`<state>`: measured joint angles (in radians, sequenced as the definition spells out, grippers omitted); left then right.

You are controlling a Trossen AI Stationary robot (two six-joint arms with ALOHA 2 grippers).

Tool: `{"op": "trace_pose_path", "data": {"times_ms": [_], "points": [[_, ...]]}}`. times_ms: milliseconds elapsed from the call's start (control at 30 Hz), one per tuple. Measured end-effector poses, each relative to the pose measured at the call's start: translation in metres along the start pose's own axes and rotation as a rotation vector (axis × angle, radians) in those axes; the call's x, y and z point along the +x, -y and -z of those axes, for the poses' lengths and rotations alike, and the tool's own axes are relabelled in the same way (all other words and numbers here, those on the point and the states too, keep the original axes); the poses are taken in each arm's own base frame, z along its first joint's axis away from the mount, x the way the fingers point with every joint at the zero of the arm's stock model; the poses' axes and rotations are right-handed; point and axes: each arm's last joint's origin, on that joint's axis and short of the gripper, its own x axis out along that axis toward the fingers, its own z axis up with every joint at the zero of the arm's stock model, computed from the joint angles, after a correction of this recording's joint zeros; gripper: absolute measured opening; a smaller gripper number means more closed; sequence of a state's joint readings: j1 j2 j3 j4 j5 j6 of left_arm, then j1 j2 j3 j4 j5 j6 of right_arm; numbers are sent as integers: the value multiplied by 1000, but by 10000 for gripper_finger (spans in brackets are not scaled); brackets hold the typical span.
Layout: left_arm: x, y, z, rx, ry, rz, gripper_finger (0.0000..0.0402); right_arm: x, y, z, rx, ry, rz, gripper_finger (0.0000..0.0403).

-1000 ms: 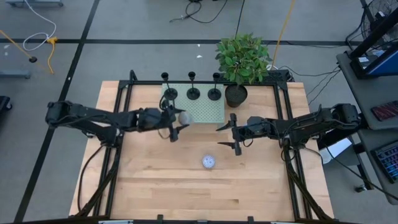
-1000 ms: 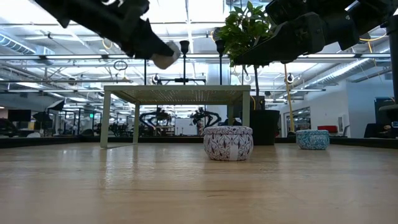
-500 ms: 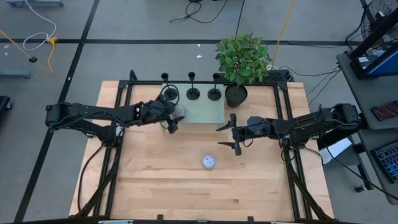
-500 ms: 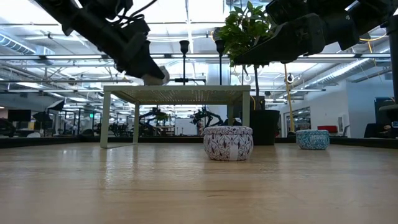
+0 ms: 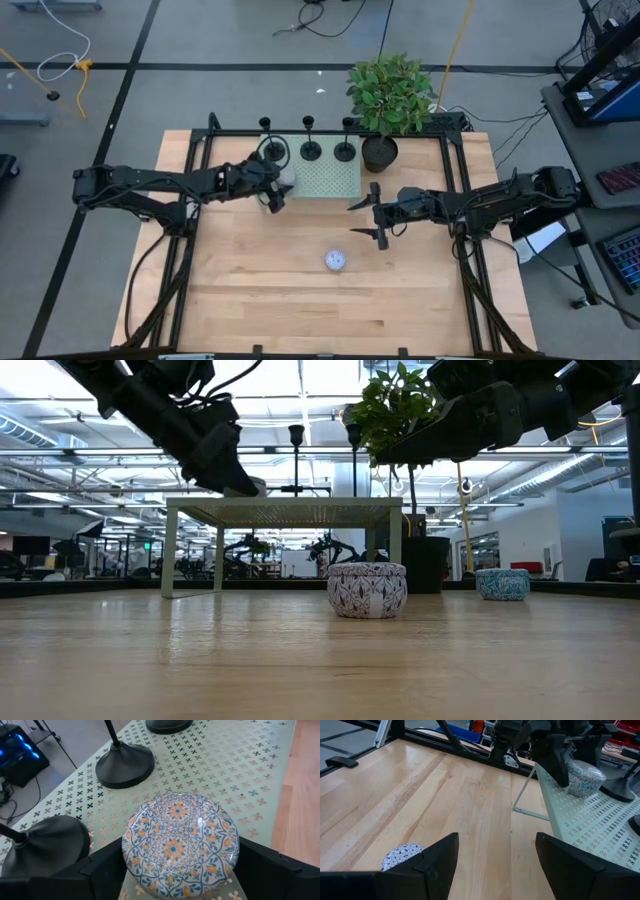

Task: Pick & Place candle stick holders
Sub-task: Put the blue scented candle on the shelf, then put the white scented candle on the shelf

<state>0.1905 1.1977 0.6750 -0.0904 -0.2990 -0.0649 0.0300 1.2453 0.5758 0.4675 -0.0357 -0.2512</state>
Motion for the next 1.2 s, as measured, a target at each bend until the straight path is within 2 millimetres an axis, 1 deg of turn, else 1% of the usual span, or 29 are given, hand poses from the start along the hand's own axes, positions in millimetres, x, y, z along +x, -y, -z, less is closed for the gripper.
{"op": "trace_pose_path", "data": {"times_ms": [133, 233, 400, 600, 767, 900, 1000, 1200], "points": [[0, 0, 2, 17, -15, -3, 350, 0, 0, 0, 2, 0, 0, 256], [-3, -1, 2, 20, -20, -3, 354, 0, 0, 0, 3, -1, 0, 256], [-12, -4, 1, 16, -13, -20, 334, 0, 0, 0, 8, 5, -19, 256], [-32, -9, -2, 7, 17, -15, 305, 0, -1, -4, 27, 45, -24, 256], [-46, -12, -4, 0, 53, -5, 289, 1, -3, -4, 47, 56, -81, 269], [-58, -13, -8, -10, 107, 9, 285, 7, -5, -1, 52, 80, -130, 282], [-67, -13, -11, -4, 156, 22, 286, 17, -8, 4, 62, 99, -169, 290], [-80, -10, -13, 3, 215, 55, 278, 33, -19, 21, 125, 27, -213, 293]]}}
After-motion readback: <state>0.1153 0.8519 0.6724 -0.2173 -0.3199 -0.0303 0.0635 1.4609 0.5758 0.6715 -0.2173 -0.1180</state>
